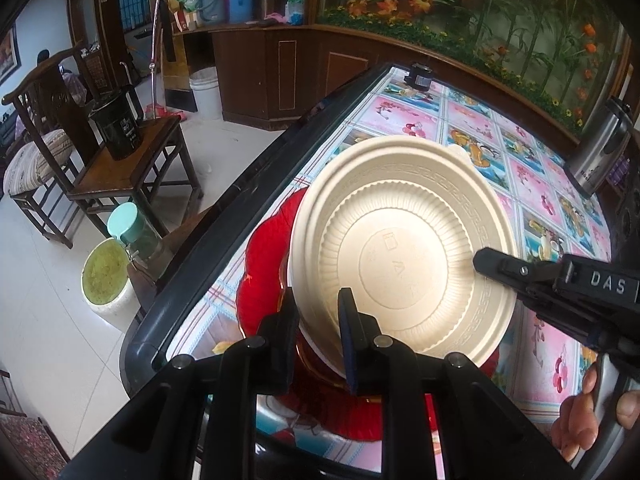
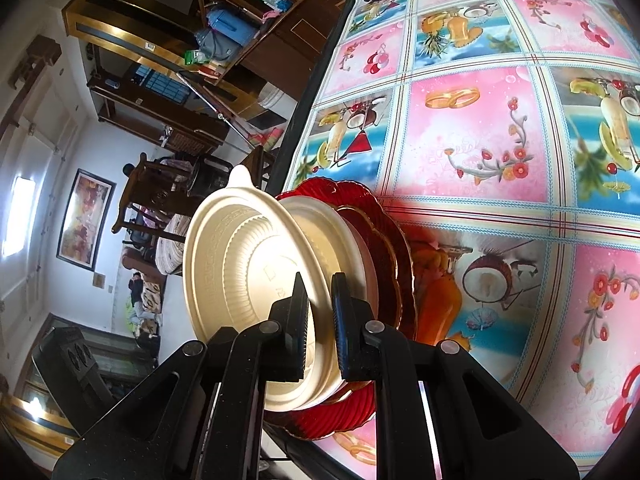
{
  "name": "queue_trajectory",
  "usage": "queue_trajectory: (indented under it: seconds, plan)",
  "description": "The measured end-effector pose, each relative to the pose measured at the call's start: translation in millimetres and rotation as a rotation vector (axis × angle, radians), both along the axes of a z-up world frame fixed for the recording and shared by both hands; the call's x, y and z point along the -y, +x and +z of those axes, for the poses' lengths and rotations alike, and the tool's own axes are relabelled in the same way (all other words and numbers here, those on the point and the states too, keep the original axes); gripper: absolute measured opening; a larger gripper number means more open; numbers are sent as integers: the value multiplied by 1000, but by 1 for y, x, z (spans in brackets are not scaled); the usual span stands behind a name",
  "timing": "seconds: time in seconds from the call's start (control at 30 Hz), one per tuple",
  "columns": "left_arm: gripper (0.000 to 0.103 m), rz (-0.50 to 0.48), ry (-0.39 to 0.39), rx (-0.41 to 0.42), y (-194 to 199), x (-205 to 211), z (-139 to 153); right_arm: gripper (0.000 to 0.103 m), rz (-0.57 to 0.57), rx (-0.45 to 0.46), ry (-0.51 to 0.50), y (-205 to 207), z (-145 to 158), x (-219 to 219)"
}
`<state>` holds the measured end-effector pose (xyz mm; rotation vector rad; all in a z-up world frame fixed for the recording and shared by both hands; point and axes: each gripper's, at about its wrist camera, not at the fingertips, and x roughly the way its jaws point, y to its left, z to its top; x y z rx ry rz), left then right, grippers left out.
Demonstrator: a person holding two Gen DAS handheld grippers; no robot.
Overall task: Organize plates and bowls
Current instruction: 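Lower the beige bowl onto the white plates atop the red plates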
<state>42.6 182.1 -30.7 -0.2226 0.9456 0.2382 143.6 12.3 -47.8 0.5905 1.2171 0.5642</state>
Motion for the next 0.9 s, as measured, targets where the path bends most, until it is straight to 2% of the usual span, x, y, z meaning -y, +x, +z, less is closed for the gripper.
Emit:
queue_trajectory:
  seconds: [0.13,0.3,0.57,0.7,0.9]
  plan:
    - [19,-4,-8,-6,3,-3,1,12,-4,-4,11,1,-1,2]
    - [19,-15,-106,-23,4,-14,3,13,-13,-18,26,2,-1,4]
    - [19,-49,-133,-34,1,-6,6,13,-18,-80,104,2,-1,13]
    - [19,-77,-157,-33,-2,-6,12,15,-34,-164,178,3,-5,25]
    - [20,-98,-133,-61,2,-4,14,18,-40,-234,209,5,-5,28]
